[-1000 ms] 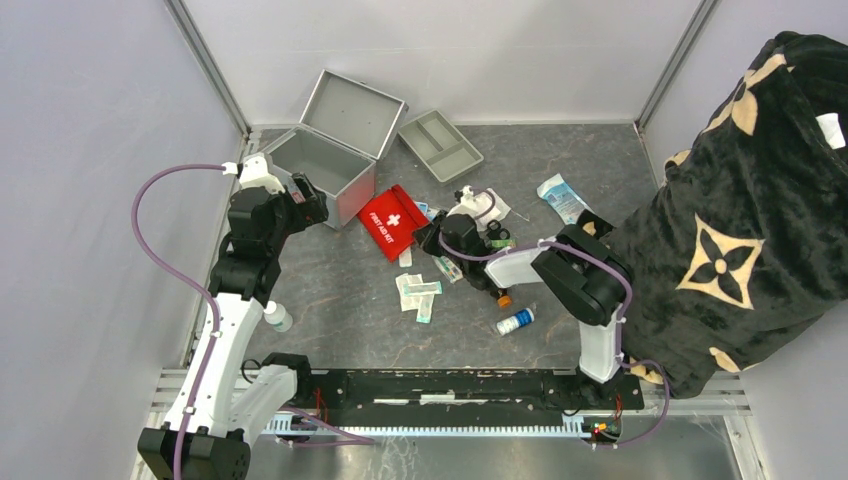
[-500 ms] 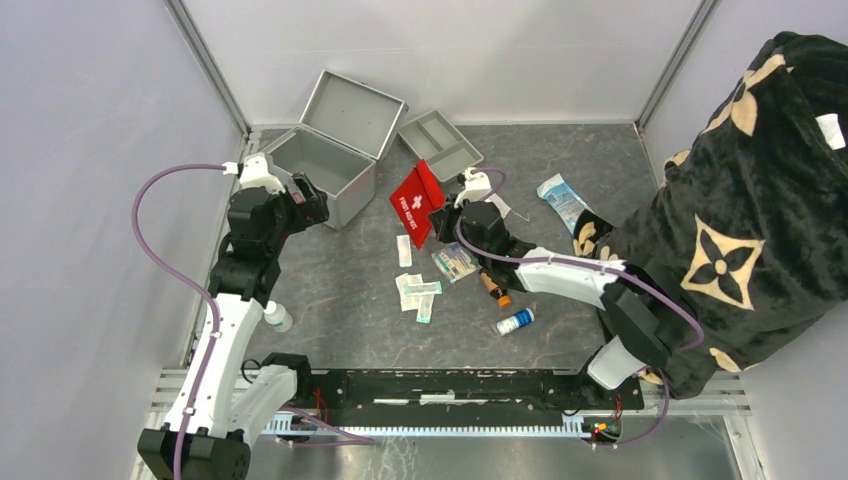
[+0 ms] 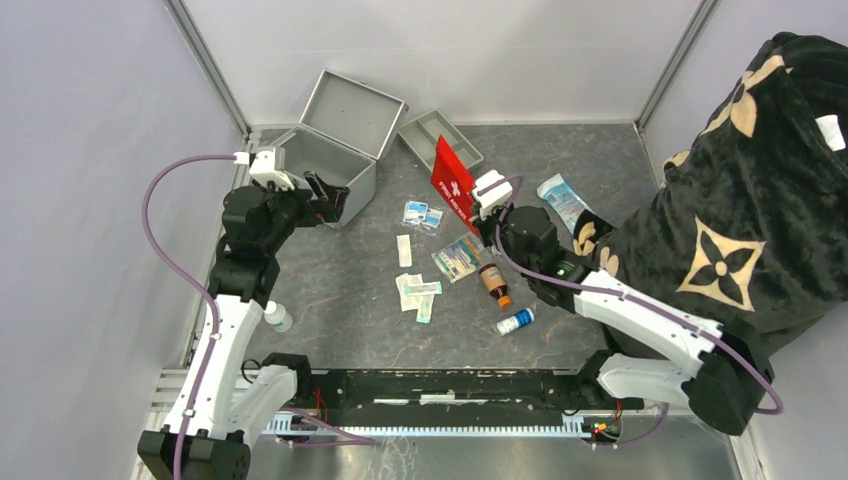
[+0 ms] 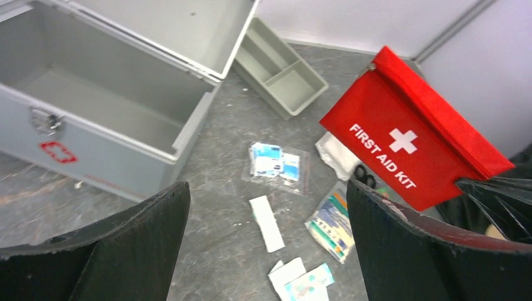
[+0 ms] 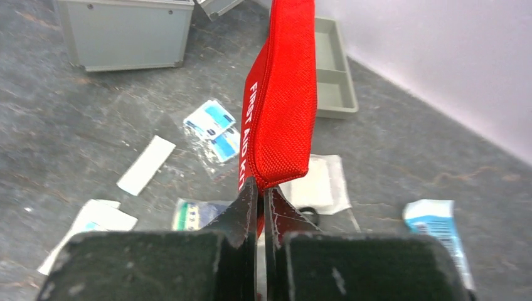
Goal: Organize the medicine kit
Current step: Pick up the medicine pouch from the center of the board.
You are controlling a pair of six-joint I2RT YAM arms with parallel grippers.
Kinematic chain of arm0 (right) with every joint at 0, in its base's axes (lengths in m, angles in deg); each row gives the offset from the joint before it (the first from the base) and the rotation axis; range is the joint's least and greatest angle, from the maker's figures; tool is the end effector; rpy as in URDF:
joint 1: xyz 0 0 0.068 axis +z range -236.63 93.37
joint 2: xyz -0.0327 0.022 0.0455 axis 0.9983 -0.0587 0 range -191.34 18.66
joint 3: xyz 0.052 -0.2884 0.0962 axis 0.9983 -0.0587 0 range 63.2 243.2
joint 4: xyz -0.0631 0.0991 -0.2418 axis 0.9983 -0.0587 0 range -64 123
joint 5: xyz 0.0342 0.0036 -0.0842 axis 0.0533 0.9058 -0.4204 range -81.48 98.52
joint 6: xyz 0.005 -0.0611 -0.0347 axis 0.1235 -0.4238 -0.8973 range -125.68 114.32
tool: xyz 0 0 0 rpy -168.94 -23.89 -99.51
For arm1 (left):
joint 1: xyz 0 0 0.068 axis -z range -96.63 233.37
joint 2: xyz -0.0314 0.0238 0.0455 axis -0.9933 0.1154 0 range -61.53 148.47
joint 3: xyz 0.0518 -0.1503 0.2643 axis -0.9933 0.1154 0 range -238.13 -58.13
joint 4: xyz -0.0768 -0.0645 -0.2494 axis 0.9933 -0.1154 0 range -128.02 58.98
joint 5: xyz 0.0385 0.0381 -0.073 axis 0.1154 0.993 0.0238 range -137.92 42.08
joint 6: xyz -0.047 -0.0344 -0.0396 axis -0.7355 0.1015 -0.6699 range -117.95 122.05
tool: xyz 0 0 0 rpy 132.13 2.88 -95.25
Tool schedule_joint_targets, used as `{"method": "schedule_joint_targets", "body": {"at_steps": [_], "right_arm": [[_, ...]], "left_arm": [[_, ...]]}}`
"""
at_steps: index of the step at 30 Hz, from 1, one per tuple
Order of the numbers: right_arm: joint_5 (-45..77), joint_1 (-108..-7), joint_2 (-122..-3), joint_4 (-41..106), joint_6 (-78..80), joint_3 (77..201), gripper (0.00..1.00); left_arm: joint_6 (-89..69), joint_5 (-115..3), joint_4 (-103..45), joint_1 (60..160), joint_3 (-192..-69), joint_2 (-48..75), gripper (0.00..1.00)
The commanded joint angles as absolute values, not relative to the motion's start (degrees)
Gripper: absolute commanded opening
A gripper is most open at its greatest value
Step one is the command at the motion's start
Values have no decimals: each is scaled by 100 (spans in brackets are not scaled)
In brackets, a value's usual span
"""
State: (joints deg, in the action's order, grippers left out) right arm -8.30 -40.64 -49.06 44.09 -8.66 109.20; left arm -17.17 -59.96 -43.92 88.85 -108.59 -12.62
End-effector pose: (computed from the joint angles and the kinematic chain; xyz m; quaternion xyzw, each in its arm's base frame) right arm 0.2136 0.1971 0.3301 -0.2305 0.7315 0.1269 0.6290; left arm 0.1992 -0.0311 0.3813 -0.0260 0.7717 -0.2140 0.5983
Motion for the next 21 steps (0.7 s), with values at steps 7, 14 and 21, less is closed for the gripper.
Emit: {"method": "schedule_joint_targets", "body": {"at_steps": [7, 14, 21], "right_arm": [[-1, -4131, -4181, 2182, -3018, 11624, 0], [2658, -4127, -4561, 744, -4252, 12563, 0], [3698, -4128, -5093, -342, -4919, 13559, 0]], "left_arm": [[-2160, -7585, -3592, 8895, -11342, -1536, 100], [-2144, -9152, -2814, 9334, -11012, -1398, 98], [-582, -9897, -3891, 10189, -11218, -1372, 95]]}}
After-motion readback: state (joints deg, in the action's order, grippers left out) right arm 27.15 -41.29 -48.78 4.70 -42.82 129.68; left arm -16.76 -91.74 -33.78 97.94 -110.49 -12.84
